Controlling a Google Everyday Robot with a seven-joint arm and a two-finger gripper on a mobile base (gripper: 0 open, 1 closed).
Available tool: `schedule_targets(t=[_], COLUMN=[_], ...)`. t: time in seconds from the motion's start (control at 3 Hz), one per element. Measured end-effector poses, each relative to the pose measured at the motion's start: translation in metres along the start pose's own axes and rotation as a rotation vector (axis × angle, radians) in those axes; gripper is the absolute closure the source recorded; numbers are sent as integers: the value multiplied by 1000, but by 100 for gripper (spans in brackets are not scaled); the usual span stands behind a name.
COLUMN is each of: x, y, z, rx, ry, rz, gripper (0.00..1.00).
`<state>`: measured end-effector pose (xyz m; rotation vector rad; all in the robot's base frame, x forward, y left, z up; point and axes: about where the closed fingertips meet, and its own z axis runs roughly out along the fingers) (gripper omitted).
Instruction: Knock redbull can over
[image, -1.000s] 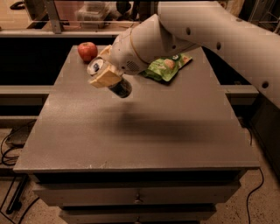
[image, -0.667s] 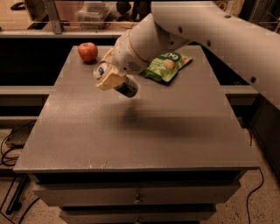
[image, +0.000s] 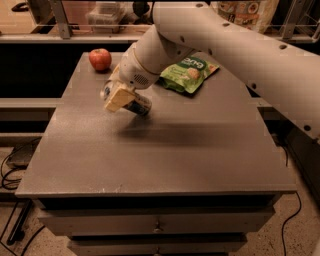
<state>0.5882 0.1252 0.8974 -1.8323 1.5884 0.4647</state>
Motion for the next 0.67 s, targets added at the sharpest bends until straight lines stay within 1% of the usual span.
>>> schedule_targets(t=[0.33, 0.67], x=[-1, -1], y=[1, 1], z=[1, 1], rx=[-3, -3], ry=[0, 0], rz=[0, 0], gripper=[0, 0])
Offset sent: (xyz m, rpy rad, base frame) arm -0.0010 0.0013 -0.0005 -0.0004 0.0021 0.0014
